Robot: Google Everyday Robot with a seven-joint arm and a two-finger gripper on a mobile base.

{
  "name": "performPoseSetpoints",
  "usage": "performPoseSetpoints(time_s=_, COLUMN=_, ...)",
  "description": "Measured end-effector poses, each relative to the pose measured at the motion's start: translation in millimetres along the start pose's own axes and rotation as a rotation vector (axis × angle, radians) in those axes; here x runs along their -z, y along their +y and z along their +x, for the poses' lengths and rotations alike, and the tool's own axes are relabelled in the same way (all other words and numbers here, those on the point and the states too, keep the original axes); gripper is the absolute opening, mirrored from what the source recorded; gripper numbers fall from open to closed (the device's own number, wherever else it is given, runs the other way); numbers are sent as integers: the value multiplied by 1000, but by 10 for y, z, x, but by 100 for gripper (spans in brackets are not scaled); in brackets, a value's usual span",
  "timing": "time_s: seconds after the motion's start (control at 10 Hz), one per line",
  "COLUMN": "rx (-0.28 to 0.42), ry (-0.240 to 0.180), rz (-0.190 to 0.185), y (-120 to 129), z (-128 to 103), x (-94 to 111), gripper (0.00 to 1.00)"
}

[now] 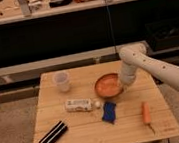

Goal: Drag the ceramic bowl in a circle

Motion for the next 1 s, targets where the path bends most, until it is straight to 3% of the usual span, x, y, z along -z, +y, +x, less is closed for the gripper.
performPoseSetpoints(time_s=1.0, rx=96, ry=21, rz=-56, y=77, z=-197, x=-11, gripper=1)
